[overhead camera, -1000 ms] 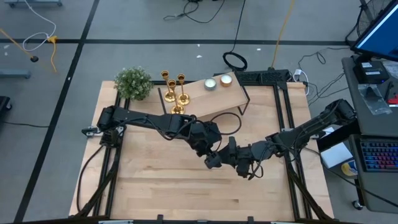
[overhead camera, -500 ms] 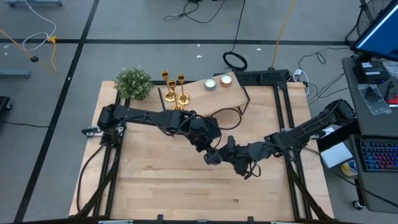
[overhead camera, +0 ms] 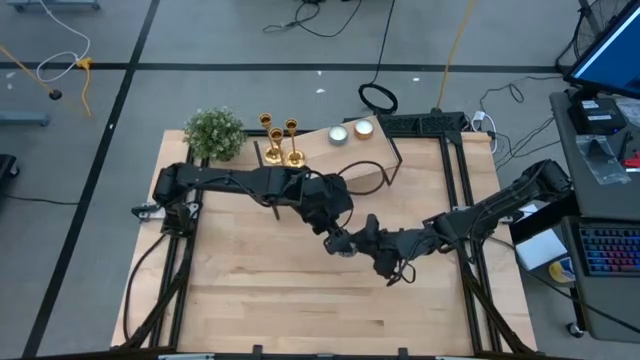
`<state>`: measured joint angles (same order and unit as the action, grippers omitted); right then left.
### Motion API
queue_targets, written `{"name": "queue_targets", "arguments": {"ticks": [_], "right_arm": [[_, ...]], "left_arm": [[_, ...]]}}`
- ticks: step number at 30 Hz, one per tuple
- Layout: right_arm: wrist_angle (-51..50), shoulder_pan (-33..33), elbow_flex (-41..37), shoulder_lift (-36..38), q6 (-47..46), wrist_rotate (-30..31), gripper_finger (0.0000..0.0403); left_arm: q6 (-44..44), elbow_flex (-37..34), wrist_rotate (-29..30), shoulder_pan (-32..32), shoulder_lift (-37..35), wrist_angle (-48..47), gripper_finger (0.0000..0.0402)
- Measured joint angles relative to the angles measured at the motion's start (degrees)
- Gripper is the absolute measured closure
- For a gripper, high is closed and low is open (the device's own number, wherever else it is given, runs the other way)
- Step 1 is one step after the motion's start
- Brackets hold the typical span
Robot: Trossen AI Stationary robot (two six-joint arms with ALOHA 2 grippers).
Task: Pick & Place candle stick holders
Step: Put the black scented candle on the shelf
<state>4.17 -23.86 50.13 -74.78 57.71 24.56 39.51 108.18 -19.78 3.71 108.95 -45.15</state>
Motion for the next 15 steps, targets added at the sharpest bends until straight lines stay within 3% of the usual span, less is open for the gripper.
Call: {"name": "queue_targets", "arguments": {"ticks": [7,15], "right_arm": [[-1.69,2.79,0.0,0.07,0.24,5.85,0.0253],[-2.9,8.26,0.04,0.29,1.01,14.71,0.0246]], "left_arm": [[0.22,-0.16,5.44,0.23,-3.88,-3.84,0.005],[2.85,-0.12,13.07,4.27,-5.89,-1.34,0.005]]}}
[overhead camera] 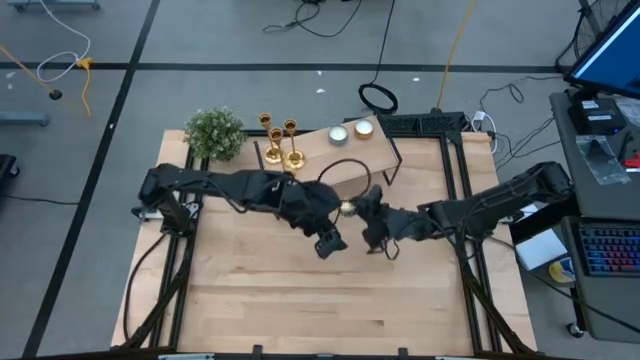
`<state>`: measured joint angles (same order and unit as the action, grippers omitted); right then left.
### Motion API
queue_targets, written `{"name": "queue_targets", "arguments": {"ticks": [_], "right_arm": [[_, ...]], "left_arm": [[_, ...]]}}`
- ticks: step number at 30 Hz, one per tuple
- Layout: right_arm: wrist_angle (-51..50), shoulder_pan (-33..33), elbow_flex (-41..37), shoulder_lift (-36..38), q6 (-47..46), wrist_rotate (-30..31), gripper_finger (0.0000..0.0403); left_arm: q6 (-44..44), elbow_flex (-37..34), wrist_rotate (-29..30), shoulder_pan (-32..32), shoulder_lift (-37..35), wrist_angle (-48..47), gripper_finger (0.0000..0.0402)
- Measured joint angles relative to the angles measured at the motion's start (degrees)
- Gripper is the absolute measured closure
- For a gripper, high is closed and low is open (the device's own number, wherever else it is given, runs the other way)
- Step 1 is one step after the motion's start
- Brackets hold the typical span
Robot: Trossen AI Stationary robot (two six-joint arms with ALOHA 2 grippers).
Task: Pick & Place candle stick holders
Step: Put the black scented candle on the shelf
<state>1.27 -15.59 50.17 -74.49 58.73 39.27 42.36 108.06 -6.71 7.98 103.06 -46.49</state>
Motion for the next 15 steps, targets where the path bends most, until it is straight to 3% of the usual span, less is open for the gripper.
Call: {"name": "queue_targets", "arguments": {"ticks": [5,13,15], "right_arm": [[-0.15,6.03,0.02,0.27,0.46,4.64,0.0253],[-0.35,16.76,0.02,0.28,-0.2,3.85,0.0243],[-0.4,19.14,0.02,0.28,-1.34,1.34,0.0247]], "left_arm": [[1.73,-0.06,5.28,3.62,-0.15,-0.1,0.005],[2.63,-0.06,14.14,8.06,-0.15,-0.04,0.005],[2.63,-0.06,15.19,8.61,-0.15,-0.03,0.005]]}}
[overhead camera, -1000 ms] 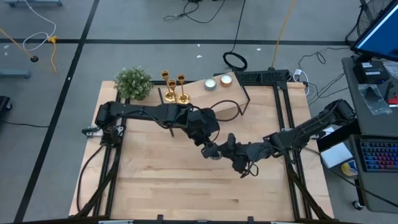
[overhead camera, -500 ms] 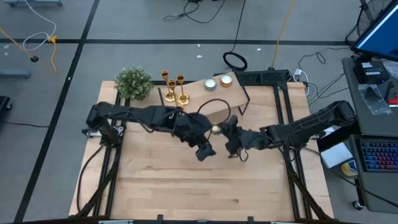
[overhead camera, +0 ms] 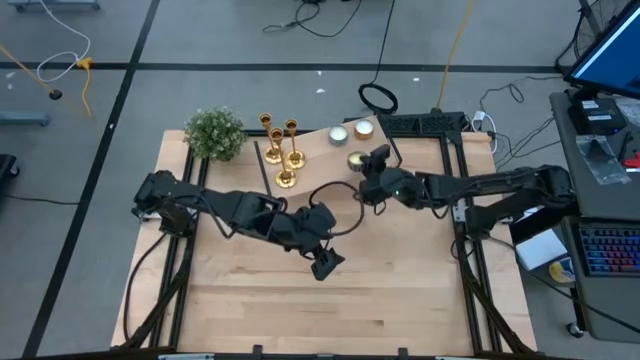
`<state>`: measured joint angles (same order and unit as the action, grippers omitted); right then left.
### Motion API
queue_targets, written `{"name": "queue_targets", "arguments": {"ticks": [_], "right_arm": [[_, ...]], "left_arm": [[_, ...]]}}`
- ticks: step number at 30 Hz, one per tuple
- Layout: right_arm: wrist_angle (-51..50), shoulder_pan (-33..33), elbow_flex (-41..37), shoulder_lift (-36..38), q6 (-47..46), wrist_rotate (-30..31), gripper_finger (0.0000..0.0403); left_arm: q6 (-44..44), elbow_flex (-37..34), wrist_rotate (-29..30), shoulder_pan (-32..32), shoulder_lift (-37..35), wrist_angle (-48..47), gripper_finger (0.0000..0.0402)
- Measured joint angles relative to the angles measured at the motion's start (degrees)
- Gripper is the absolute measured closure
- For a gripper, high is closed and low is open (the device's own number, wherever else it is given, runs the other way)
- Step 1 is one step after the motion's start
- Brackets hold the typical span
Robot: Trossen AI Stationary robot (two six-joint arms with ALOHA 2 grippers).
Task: Pick & Place candle stick holders
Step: Put the black scented candle on the shelf, then return to Home Position
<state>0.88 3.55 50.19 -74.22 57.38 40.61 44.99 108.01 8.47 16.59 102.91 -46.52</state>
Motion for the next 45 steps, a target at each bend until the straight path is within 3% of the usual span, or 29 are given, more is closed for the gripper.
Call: {"name": "queue_targets", "arguments": {"ticks": [3,17,32,40,45], "right_arm": [[-0.76,2.72,0.0,-0.02,-1.93,-3.23,0.0246],[-1.88,6.25,0.07,-4.55,-0.69,-3.03,0.0237],[-0.66,6.67,0.04,-4.57,1.83,-2.87,0.0166],[4.05,6.56,0.04,-4.51,8.67,2.98,0.0122],[2.65,6.09,0.04,-4.22,9.48,3.37,0.0115]], "left_arm": [[-0.43,0.0,0.7,0.48,0.0,-0.02,0.005],[-3.28,0.0,1.18,0.75,0.02,-0.52,0.005],[-3.28,0.0,1.15,0.75,0.04,-0.59,0.005],[-4.19,-0.02,1.13,0.75,0.09,-0.48,0.005],[-4.63,-0.02,1.13,0.75,0.09,-0.48,0.005]]}}
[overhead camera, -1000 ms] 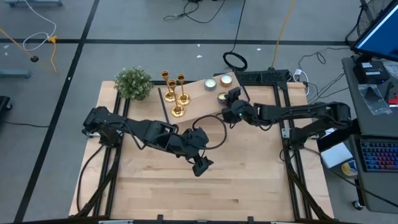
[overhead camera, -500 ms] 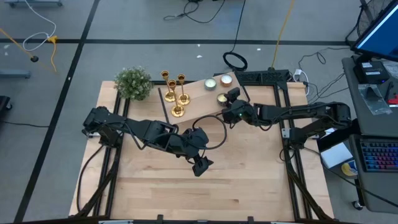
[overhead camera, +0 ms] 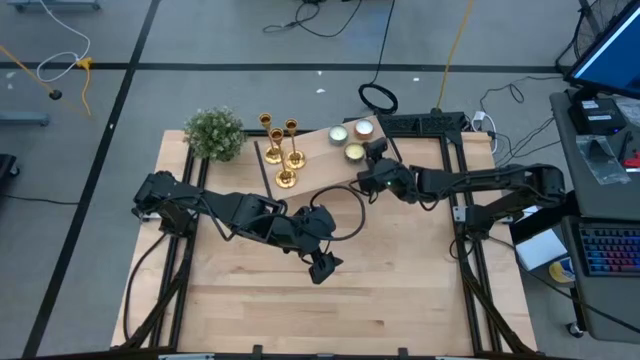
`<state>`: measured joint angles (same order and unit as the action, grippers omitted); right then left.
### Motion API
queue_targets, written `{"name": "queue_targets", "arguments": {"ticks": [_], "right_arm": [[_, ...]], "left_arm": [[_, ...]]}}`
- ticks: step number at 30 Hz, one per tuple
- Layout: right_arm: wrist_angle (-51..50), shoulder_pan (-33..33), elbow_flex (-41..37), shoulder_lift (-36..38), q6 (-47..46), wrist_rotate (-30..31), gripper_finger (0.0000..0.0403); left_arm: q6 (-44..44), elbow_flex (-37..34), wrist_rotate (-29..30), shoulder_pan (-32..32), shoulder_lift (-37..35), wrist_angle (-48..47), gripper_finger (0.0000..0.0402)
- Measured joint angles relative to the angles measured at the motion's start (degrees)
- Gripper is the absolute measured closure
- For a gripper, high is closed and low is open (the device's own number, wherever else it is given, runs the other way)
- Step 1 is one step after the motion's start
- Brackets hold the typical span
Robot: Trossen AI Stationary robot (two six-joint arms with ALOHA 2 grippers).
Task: Pick & Place candle stick holders
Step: Return to Home Position
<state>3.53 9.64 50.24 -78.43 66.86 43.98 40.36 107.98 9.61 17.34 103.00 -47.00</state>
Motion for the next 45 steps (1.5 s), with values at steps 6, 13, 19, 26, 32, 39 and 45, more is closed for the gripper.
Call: {"name": "queue_targets", "arguments": {"ticks": [6,13,19,26,32,39,45], "right_arm": [[-2.66,-0.85,0.0,0.41,2.45,6.12,0.0121],[-8.59,-3.45,-0.07,3.98,-0.41,15.32,0.0117],[-20.75,-7.22,-0.04,13.84,-16.56,16.11,0.0129],[-35.7,-12.33,-0.04,27.07,-41.28,5.09,0.0171],[-40.26,-12.9,-0.04,35.55,-58.77,-25.74,0.0234],[-41.84,-12.88,-0.04,40.05,-63.31,-40.51,0.0259],[-41.51,-12.86,-0.02,41.24,-63.24,-42.62,0.0242]], "left_arm": [[-0.2,0.0,0.0,0.0,0.0,0.02,0.005],[-0.17,0.0,0.0,0.0,0.0,0.08,0.005],[-0.26,0.0,0.0,0.0,0.0,0.36,0.005],[-0.45,0.0,-0.11,0.0,0.0,0.61,0.005],[-1.6,-0.04,1.2,0.0,0.0,4.12,0.005],[-8.66,-0.09,1.62,0.0,-2.7,8.26,0.005],[-13.03,-0.07,2.72,1.19,-8.13,8.31,0.005]]}}
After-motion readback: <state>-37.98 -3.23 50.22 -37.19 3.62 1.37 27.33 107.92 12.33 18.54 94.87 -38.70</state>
